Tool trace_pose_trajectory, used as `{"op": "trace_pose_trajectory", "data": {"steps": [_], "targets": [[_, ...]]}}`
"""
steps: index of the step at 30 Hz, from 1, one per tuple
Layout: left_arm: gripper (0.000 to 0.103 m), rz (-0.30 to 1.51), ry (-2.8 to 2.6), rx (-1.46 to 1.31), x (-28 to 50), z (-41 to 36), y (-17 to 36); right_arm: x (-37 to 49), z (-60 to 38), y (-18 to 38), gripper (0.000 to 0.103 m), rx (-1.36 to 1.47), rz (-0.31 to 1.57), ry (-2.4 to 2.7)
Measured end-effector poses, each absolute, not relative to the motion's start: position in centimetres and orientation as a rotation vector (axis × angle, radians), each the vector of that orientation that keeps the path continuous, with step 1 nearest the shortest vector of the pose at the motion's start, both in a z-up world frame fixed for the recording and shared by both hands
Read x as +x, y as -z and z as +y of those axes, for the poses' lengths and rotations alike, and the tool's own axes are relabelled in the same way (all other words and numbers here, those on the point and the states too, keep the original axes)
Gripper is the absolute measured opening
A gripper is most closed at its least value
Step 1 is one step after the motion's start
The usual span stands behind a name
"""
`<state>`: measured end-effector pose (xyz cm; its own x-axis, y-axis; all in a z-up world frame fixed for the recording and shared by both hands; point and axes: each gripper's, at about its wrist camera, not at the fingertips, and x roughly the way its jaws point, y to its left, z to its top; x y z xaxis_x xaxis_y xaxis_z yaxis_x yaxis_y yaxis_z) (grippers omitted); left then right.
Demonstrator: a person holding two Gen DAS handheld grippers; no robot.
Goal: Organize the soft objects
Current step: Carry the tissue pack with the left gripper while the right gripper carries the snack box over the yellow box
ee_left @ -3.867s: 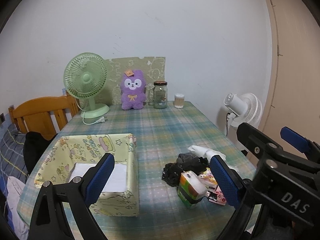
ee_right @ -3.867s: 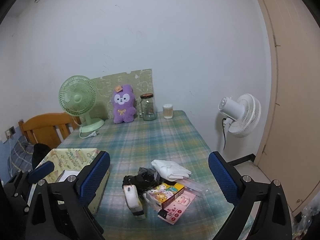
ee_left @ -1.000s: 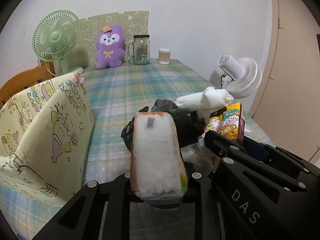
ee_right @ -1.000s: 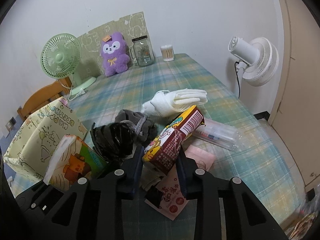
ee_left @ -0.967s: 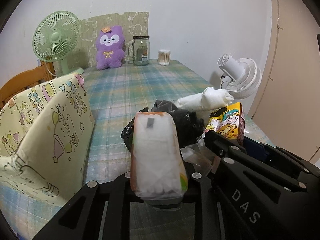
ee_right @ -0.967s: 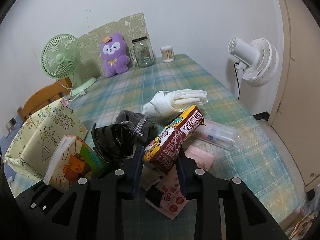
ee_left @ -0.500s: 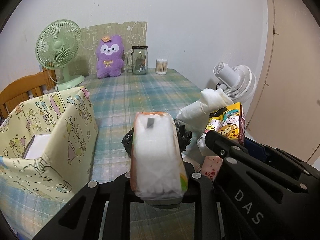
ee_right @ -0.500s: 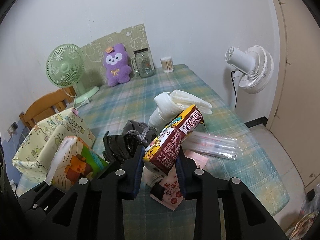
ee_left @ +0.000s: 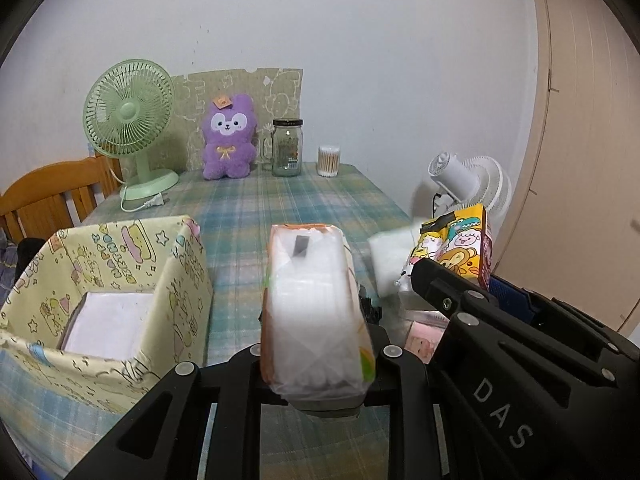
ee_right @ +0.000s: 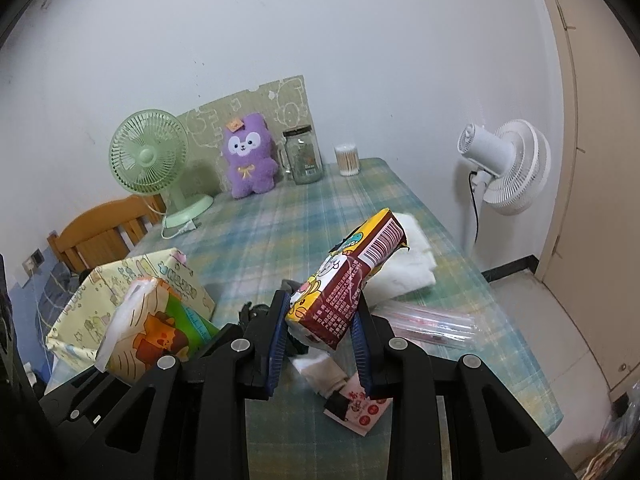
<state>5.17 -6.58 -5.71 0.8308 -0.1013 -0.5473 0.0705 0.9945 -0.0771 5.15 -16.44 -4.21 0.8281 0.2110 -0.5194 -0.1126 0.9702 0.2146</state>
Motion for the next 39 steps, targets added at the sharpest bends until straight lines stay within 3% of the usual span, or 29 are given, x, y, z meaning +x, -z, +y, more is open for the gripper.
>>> {"op": "trace_pose_trajectory", "data": {"steps": [39], "targets": [[0.020,0.514,0.075,-0.038,3.9,-2.9,-1.0,3.9,-13.2,-3.1,0.033,0.138,0.484,-0.194]]}}
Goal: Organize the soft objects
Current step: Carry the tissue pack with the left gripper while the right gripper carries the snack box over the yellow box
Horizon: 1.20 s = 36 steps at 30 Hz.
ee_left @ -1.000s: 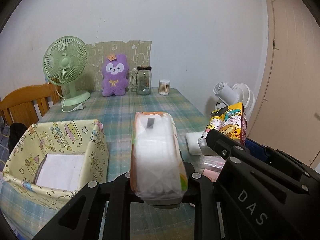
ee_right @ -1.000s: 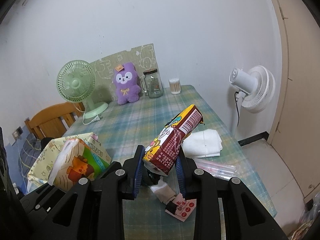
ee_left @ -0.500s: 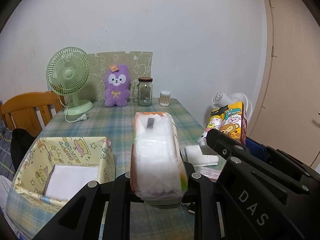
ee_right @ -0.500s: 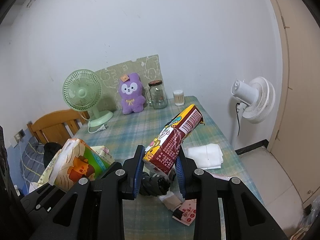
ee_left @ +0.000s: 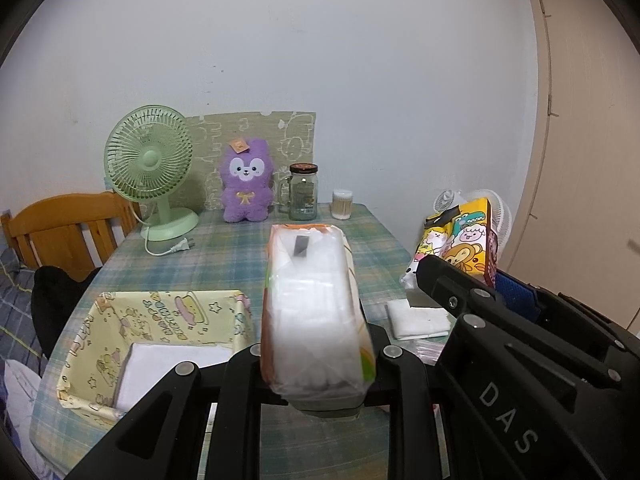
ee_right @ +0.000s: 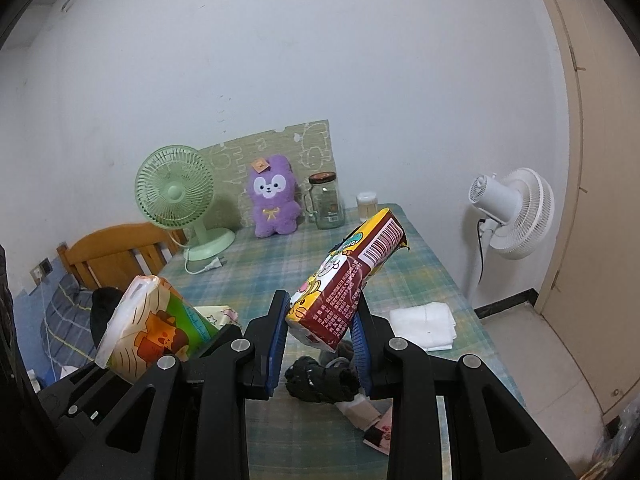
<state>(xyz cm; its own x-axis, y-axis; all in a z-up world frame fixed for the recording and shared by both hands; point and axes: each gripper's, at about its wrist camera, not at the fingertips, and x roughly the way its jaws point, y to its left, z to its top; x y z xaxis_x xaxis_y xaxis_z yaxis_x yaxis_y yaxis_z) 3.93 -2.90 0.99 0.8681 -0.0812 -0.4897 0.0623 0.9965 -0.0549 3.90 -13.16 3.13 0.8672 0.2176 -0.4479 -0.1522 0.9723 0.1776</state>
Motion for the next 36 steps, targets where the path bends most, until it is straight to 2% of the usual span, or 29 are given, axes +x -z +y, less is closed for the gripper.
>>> {"op": "trace_pose_trajectory", "data": {"steps": [36], "targets": [[0.021,0.602,-0.054,-0.023,6.5,8.2,2.1,7.4,-1.1,0.0,0.033,0.095,0.590,-0.379]]}}
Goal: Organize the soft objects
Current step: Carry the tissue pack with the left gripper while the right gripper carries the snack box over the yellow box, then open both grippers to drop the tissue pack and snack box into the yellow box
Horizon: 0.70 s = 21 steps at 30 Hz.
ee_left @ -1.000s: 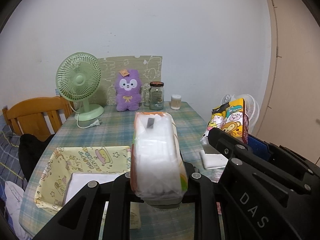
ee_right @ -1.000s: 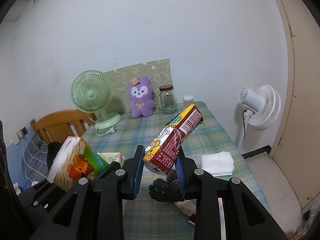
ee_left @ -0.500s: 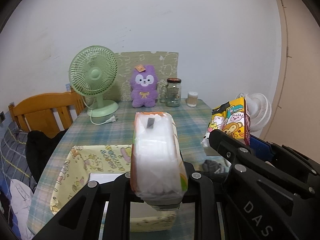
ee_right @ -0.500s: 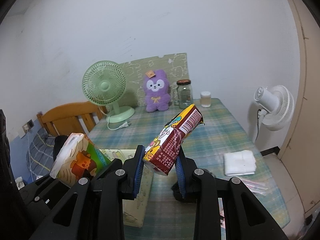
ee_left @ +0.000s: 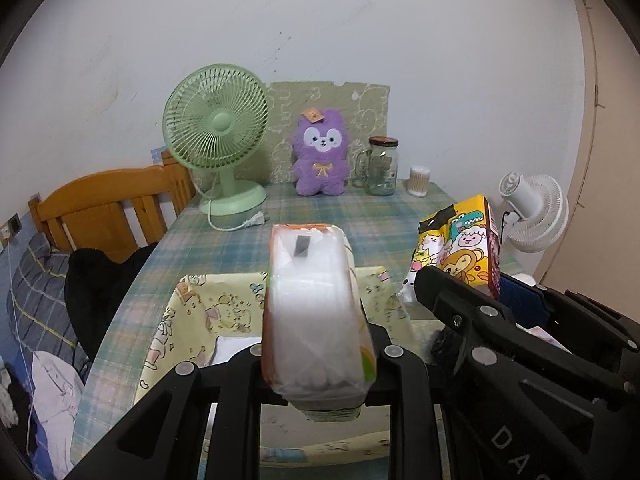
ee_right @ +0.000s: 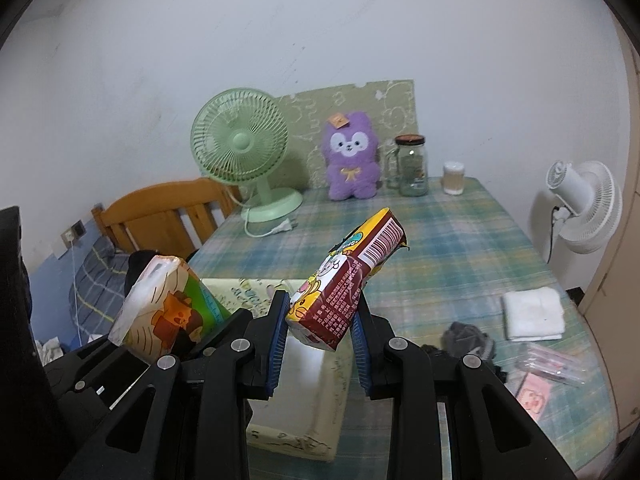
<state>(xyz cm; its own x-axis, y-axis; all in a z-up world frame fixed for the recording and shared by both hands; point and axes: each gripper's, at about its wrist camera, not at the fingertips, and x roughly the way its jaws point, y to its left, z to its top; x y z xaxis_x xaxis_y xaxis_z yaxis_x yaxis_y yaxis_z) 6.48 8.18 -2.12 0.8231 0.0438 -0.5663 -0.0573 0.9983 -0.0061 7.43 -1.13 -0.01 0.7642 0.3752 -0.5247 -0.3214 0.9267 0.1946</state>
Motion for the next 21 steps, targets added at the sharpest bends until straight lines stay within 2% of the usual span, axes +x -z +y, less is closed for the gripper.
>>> {"op": "trace_pose_trajectory", "data": {"steps": [10,19,21], "targets": [[0.022,0.667,-0.078,-0.034,7.2,10.9,4.4,8.4,1.7,2.0,0.033,0.068,0.648,-0.425],[0.042,0.730,-0.117,-0.044,7.8,12.9,6.2,9.5,3.9,3.8,0.033,0.049,0.713,-0.461],[0.050,0.739,-0.117,-0.049,7.8,13.3,6.5,9.7,4.3,4.2,0.033,0.047,0.727,-0.463]]}}
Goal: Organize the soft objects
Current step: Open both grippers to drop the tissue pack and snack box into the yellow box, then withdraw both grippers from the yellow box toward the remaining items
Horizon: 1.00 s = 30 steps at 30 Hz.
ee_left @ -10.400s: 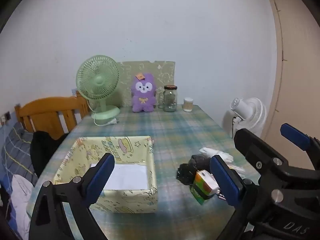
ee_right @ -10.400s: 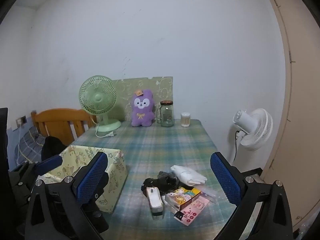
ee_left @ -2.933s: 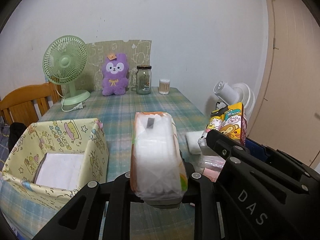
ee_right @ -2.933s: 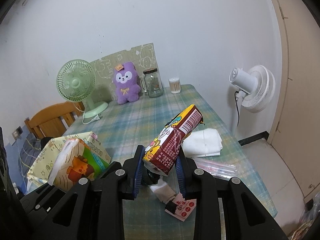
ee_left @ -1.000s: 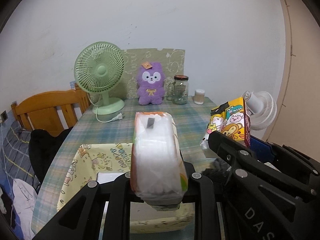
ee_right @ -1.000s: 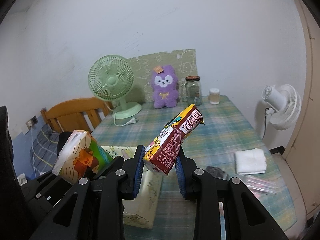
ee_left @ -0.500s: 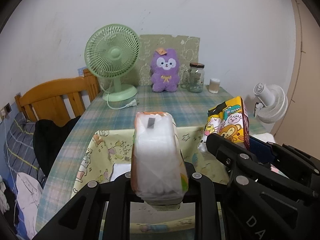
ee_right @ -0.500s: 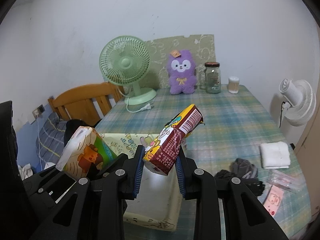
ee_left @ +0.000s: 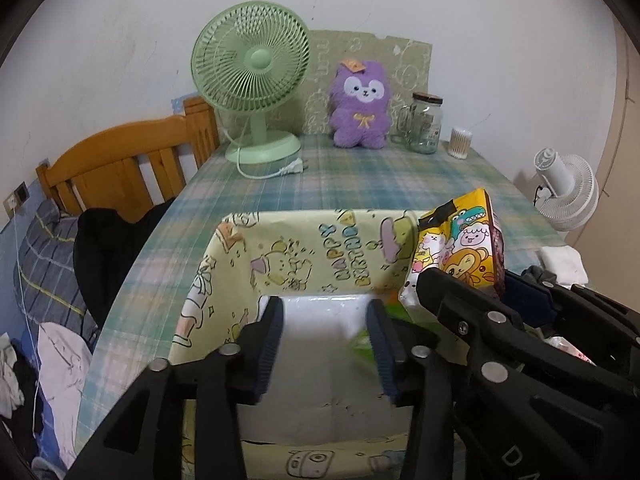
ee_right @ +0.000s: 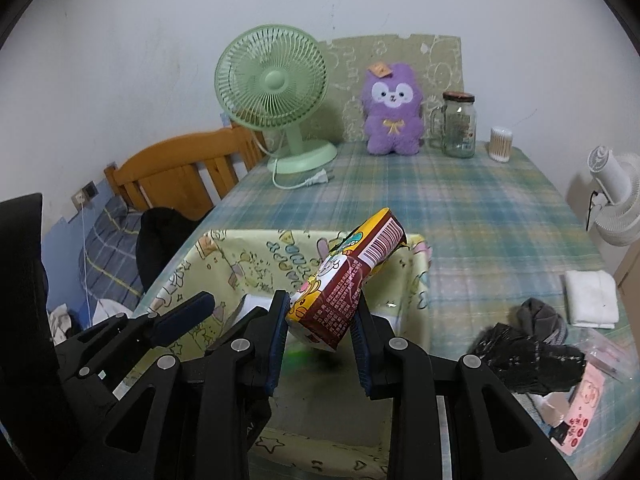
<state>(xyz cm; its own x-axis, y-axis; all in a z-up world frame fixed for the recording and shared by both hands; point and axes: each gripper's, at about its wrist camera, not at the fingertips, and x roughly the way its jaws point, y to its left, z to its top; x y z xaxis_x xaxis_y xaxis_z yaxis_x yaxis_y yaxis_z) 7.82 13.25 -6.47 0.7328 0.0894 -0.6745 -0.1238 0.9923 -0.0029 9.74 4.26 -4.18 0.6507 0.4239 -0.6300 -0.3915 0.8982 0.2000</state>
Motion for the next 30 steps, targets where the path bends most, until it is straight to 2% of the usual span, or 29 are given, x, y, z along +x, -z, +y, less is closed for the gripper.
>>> {"op": "trace_pose_trajectory", "data": {"steps": [2,5,7,9,12,20,30], "targets": [[0.056,0.742,-0.121,-0.054,7.8,13.5,6.7,9.9,4.5,4.4,0.035,0.049,0.738,-0.471],[0.061,0.750,-0.119,-0.065,7.8,13.7,7.0,10.0,4.8,4.7,0.038,0.049,0.748,-0.471],[0.064,0.749,-0.124,-0.071,7.9,13.9,7.1,10.1,4.9,4.7,0.045,0.044,0.756,-0.459],[0.069,0.746,-0.117,-0.086,7.8,14.1,7.1,10.1,4.8,4.6,0.062,0.050,0.760,-0.450],[0.072,0.739,-0.110,-0.096,7.7,14.1,7.0,10.0,4.4,4.5,0.073,0.064,0.756,-0.439],[0.078,0.722,-0.105,-0.093,7.2,13.4,6.4,9.4,3.7,3.9,0.080,0.058,0.733,-0.417],[0.082,0.687,-0.092,-0.087,6.5,11.7,5.2,8.2,1.8,2.6,0.081,0.063,0.684,-0.391]]}}
